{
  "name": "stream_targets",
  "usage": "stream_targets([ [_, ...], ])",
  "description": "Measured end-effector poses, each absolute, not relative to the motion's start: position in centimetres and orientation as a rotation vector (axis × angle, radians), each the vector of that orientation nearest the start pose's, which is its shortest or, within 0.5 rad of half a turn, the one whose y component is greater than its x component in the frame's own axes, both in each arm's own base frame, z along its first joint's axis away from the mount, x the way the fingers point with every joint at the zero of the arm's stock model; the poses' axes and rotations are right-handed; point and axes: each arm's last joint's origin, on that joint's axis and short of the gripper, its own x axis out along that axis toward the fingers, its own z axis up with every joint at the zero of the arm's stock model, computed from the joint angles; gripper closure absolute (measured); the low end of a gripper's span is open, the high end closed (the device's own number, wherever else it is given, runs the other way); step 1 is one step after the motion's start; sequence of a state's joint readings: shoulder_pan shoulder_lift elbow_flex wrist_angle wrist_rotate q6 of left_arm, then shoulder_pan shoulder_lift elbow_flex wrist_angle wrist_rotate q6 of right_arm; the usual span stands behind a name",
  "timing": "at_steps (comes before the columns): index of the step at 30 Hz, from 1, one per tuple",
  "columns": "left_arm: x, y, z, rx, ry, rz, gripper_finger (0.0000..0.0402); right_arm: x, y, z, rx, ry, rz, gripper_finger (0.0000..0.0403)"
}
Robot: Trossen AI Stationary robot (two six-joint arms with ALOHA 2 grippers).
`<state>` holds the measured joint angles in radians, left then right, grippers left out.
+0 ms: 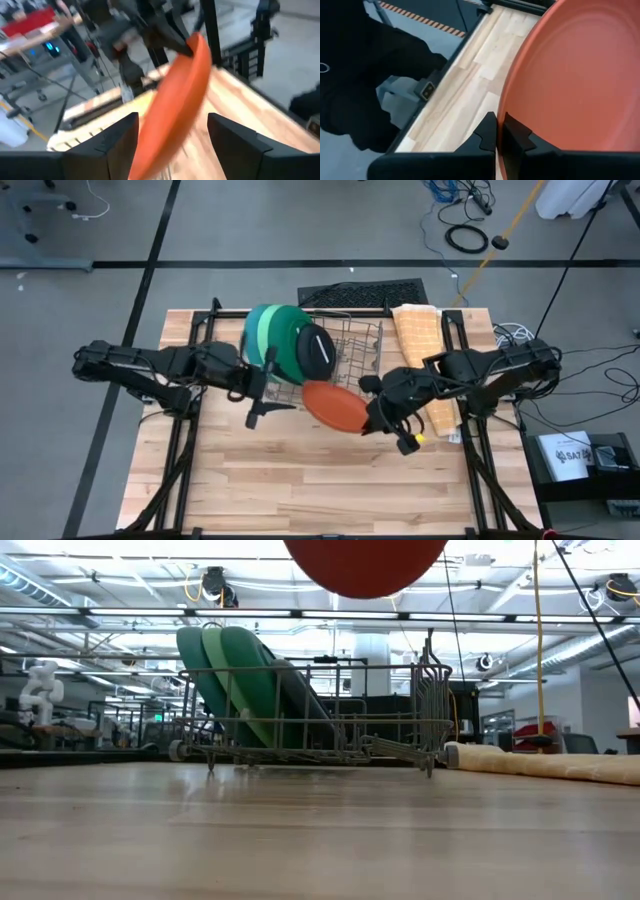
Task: Sort dishes
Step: Put the orange plate in the dishwasher rack
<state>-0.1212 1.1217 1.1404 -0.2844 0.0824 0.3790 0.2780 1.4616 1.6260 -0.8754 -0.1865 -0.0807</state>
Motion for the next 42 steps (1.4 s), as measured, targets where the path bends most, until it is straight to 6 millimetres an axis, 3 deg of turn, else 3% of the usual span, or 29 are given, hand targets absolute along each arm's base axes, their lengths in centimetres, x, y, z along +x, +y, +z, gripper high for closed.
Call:
stream_targets([
  [10, 26.4, -2.3, 36.2, 0.344, 0.285, -0.323, 0.0151, 28.6, 7.1, 40.1, -0.114, 0.708, 0.489, 0.0403],
  [14, 27.5, -2.2, 35.4, 0.323, 0.289, -0.397, 0.0167, 28.7, 6.8, 40.1, -0.122, 0.706, 0.487, 0.0403],
  [18, 28.3, -1.9, 34.8, 0.322, 0.301, -0.381, 0.0228, 28.7, 6.6, 40.1, -0.120, 0.709, 0.483, 0.0403],
  [23, 28.4, -1.9, 34.5, 0.362, 0.296, -0.445, 0.0360, 28.6, 6.6, 40.2, -0.120, 0.702, 0.478, 0.0401],
  [25, 28.3, -1.9, 34.3, 0.367, 0.304, -0.457, 0.0377, 28.5, 6.5, 40.4, -0.118, 0.697, 0.465, 0.0394],
  [33, 28.4, -1.5, 34.7, 0.373, 0.304, -0.351, 0.0377, 28.0, 5.8, 41.2, -0.117, 0.657, 0.220, 0.0308],
  [38, 28.4, -1.3, 34.7, 0.326, 0.327, -0.302, 0.0377, 26.3, 5.0, 42.5, -0.155, 0.622, 0.067, 0.0234],
  [42, 28.4, -0.8, 34.6, 0.257, 0.351, -0.218, 0.0378, 24.3, 4.2, 43.7, -0.218, 0.583, -0.084, 0.0197],
])
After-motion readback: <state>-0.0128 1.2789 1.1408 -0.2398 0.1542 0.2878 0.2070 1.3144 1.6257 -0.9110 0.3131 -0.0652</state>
